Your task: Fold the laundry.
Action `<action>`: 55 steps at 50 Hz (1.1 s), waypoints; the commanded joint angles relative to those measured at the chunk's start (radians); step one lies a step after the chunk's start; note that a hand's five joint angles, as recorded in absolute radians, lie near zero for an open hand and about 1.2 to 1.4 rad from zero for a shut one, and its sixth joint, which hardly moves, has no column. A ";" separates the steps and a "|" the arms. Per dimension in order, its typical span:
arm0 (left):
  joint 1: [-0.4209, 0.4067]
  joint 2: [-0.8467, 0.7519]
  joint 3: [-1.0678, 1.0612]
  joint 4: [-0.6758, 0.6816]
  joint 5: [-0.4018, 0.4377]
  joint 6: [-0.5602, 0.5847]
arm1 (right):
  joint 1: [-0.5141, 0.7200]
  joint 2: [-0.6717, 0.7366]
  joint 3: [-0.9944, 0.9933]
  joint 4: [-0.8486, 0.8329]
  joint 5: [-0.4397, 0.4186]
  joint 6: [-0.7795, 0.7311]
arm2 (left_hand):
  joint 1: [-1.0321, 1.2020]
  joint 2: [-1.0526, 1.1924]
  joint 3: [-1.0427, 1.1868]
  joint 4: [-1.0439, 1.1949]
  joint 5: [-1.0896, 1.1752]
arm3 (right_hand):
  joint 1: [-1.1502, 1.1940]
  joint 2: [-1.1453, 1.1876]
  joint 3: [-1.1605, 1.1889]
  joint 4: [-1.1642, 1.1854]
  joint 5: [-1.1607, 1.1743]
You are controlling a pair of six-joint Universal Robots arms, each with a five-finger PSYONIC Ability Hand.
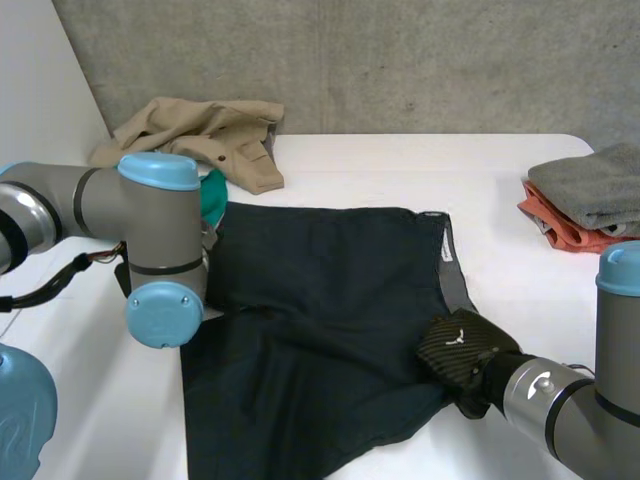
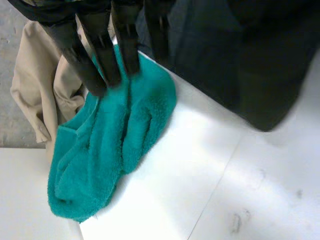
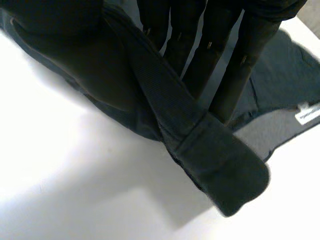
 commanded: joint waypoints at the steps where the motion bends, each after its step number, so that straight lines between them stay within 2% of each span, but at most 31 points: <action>1: 0.009 0.127 -0.049 -0.004 0.029 -0.123 | 0.029 -0.017 -0.023 -0.006 0.000 0.034 | -0.122 -0.212 -0.235 -0.219 -0.230 | 0.269 0.223 0.210 0.199 0.201; 5: 0.015 0.263 -0.133 -0.007 0.055 -0.234 | 0.043 -0.017 -0.054 -0.011 -0.001 0.068 | -0.122 -0.212 -0.235 -0.219 -0.230 | 0.269 0.223 0.210 0.199 0.201; 9: 0.000 0.412 -0.256 -0.013 0.112 -0.353 | 0.039 -0.008 -0.106 -0.028 0.000 0.172 | -0.122 -0.212 -0.235 -0.219 -0.230 | 0.269 0.223 0.210 0.199 0.201; 11: -0.022 0.484 -0.332 -0.027 0.158 -0.418 | 0.025 0.023 -0.152 -0.040 0.003 0.285 | -0.107 -0.197 -0.219 -0.204 -0.214 | 0.269 0.223 0.210 0.199 0.201; 16: -0.079 0.591 -0.492 -0.091 0.249 -0.539 | 0.005 0.086 -0.234 -0.032 0.038 0.451 | -0.086 -0.177 -0.199 -0.183 -0.194 | 0.269 0.223 0.210 0.199 0.201; 20: -0.111 0.598 -0.567 -0.148 0.276 -0.599 | -0.015 0.117 -0.271 -0.021 0.093 0.528 | -0.086 -0.177 -0.199 -0.183 -0.194 | 0.269 0.223 0.210 0.199 0.201; 24: -0.122 0.581 -0.609 -0.218 0.276 -0.663 | -0.030 0.121 -0.279 -0.028 0.143 0.537 | -0.086 -0.177 -0.199 -0.183 -0.194 | 0.269 0.223 0.210 0.199 0.201; 30: -0.143 0.515 -0.616 -0.245 0.276 -0.702 | -0.034 0.123 -0.275 -0.031 0.155 0.525 | -0.057 -0.147 -0.170 -0.154 -0.165 | 0.269 0.223 0.210 0.199 0.201; 33: -0.145 0.477 -0.613 -0.236 0.273 -0.696 | -0.027 0.118 -0.258 -0.031 0.158 0.527 | 0.175 0.084 0.062 0.078 0.067 | 0.269 0.223 0.210 0.199 0.201; 34: -0.145 0.449 -0.606 -0.223 0.270 -0.691 | -0.029 0.115 -0.252 -0.035 0.157 0.524 | 0.513 0.422 0.400 0.416 0.405 | 0.269 0.223 0.210 0.199 0.201; 36: -0.146 0.425 -0.595 -0.205 0.262 -0.685 | -0.031 0.109 -0.245 -0.034 0.155 0.522 | 1.010 0.919 0.897 0.913 0.902 | 0.269 0.223 0.210 0.199 0.201; 38: -0.145 0.401 -0.584 -0.176 0.231 -0.680 | -0.040 0.095 -0.242 -0.025 0.147 0.513 | 1.100 1.009 0.987 1.003 0.992 | 0.269 0.223 0.210 0.199 0.201; 40: -0.143 0.398 -0.586 -0.163 0.208 -0.673 | -0.044 0.083 -0.241 -0.015 0.135 0.484 | 1.100 1.009 0.987 1.003 0.992 | 0.269 0.223 0.210 0.199 0.201; 44: -0.158 0.430 -0.606 -0.176 0.182 -0.611 | -0.064 0.040 -0.195 0.087 0.054 0.239 | 1.100 1.009 0.987 1.003 0.992 | 0.269 0.223 0.210 0.199 0.201; 45: -0.175 0.459 -0.628 -0.189 0.187 -0.566 | -0.089 0.014 -0.163 0.160 0.002 0.052 | 1.100 1.009 0.987 1.003 0.992 | 0.269 0.223 0.210 0.199 0.201; 47: -0.195 0.487 -0.659 -0.211 0.193 -0.509 | -0.109 -0.004 -0.127 0.239 -0.032 -0.114 | 1.100 1.009 0.987 1.003 0.992 | 0.269 0.223 0.210 0.199 0.201; 48: -0.209 0.512 -0.693 -0.237 0.204 -0.448 | -0.136 -0.020 -0.094 0.320 -0.052 -0.294 | 1.100 1.009 0.987 1.003 0.992 | 0.269 0.223 0.210 0.199 0.201; 52: -0.212 0.547 -0.739 -0.274 0.230 -0.337 | -0.187 -0.031 -0.058 0.471 -0.041 -0.588 | 1.100 1.009 0.987 1.003 0.992 | 0.269 0.223 0.210 0.199 0.201; 55: -0.188 0.544 -0.716 -0.275 0.225 -0.301 | -0.178 -0.012 -0.098 0.437 -0.014 -0.529 | 1.100 1.009 0.987 1.003 0.992 | 0.269 0.223 0.210 0.199 0.201</action>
